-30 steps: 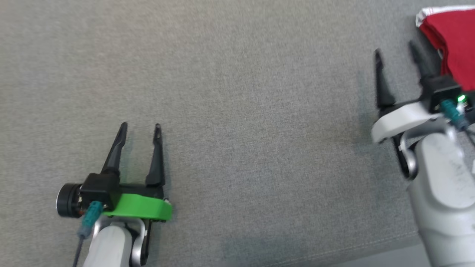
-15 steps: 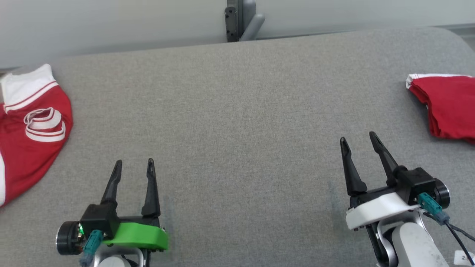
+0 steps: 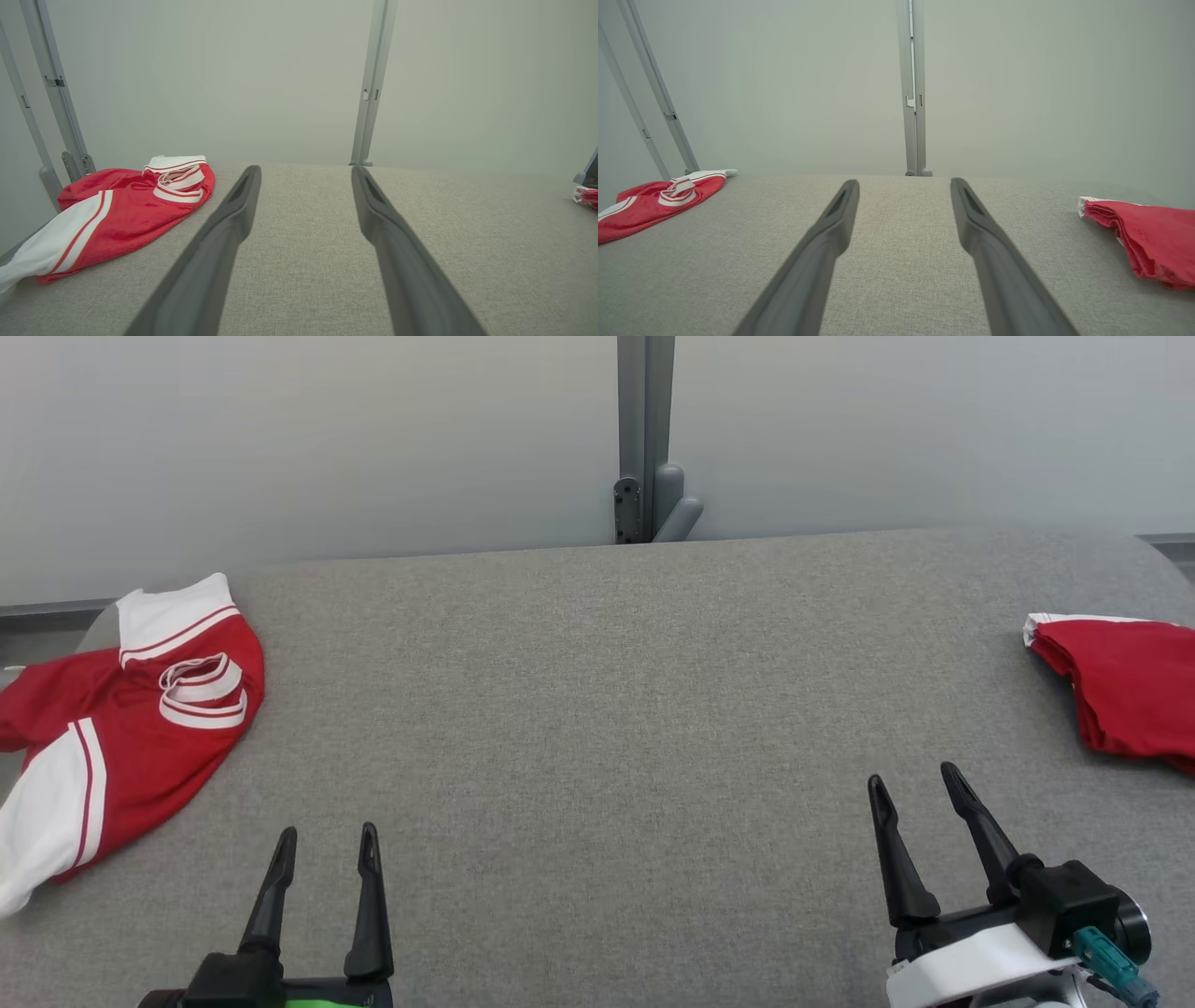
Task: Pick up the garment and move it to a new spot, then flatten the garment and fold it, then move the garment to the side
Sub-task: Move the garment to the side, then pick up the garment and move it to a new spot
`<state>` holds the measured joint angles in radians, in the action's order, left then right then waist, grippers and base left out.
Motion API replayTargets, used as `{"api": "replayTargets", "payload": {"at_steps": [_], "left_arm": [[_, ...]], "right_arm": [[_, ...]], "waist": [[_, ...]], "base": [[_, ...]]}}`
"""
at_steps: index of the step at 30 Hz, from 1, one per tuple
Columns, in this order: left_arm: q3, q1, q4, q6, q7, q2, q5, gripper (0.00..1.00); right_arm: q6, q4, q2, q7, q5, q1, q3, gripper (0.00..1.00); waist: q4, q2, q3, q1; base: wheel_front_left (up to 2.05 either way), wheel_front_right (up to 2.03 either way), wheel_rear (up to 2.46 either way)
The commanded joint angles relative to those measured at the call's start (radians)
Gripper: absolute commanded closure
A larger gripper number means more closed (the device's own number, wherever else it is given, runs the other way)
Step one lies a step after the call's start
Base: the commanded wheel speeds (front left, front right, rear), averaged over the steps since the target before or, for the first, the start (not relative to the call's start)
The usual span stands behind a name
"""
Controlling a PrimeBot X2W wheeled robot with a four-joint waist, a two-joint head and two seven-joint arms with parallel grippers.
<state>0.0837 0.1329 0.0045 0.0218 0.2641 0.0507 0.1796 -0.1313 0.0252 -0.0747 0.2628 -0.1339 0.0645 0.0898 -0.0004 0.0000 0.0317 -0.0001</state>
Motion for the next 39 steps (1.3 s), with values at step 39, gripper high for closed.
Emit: {"api": "replayTargets", "payload": {"at_steps": [39], "left_arm": [[0.04, -0.012, 0.025, 0.005, 0.0, 0.0, -0.058, 0.0]], "right_arm": [[0.001, -0.008, 0.024, 0.002, -0.017, 0.054, -0.002, 0.0]], "waist": [[0.034, 0.0, 0.001, 0.0001]], "base": [[0.0, 0.0, 0.0]]}}
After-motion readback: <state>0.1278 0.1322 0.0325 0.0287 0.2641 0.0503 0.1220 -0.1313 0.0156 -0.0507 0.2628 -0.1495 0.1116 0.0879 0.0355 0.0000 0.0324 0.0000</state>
